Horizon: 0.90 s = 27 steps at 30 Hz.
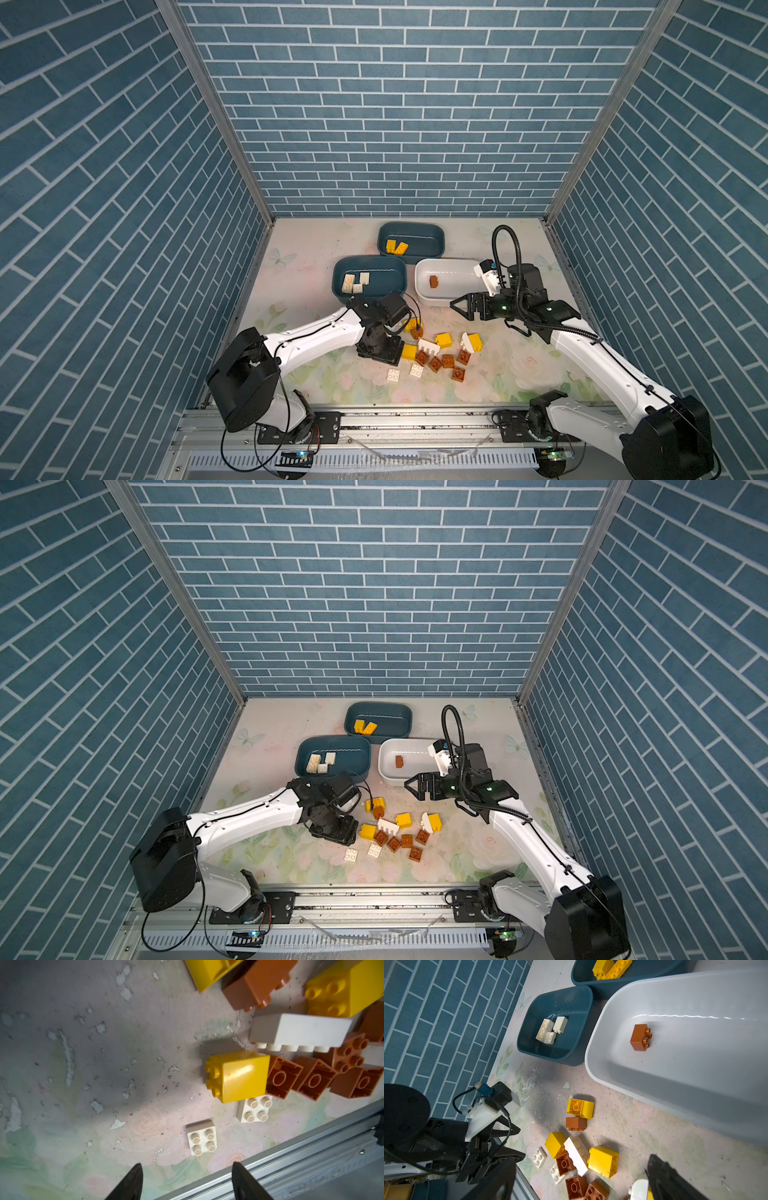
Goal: Sort the legos into containers by color
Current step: 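Lower the left gripper to the pile and grasp a white 2x2 brick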
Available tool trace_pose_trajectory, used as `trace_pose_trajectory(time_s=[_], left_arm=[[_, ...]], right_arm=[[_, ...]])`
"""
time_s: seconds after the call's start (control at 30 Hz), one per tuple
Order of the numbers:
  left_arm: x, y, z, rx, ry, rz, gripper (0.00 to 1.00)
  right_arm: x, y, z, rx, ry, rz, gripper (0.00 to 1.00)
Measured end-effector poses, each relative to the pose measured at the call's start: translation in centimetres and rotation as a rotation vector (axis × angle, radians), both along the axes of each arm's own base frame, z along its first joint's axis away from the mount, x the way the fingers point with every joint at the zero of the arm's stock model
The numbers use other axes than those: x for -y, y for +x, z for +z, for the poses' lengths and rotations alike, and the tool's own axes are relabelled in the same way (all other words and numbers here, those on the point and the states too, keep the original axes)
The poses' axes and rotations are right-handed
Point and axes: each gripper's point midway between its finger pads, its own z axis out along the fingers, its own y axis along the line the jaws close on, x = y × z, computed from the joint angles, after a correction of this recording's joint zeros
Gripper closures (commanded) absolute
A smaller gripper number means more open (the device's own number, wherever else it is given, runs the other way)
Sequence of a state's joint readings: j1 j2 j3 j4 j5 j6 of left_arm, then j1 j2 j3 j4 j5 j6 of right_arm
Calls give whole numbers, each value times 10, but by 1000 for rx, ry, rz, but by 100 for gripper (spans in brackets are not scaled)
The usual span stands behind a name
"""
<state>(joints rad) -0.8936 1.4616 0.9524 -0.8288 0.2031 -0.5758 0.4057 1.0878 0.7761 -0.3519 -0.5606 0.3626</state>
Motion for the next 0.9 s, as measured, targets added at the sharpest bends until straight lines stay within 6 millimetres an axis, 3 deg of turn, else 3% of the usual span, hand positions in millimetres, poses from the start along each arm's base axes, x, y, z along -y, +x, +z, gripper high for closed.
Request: trace_pose_trajectory(time_s=[0.2, 0.4, 0.73, 0.9], left_arm=[[17, -13, -13, -12, -5, 6, 30], [19, -24, -35, -24, 42, 36, 32], [22, -32, -53, 7, 111, 70, 50], [18, -27, -54, 39, 131, 96, 53]], right_arm=[[-1, -7, -5, -29, -12, 12, 2], [-1, -11, -9, -51, -21, 19, 2], [0, -17, -18, -103, -36, 28, 2], [-2, -18, -19, -110, -30, 35, 2]])
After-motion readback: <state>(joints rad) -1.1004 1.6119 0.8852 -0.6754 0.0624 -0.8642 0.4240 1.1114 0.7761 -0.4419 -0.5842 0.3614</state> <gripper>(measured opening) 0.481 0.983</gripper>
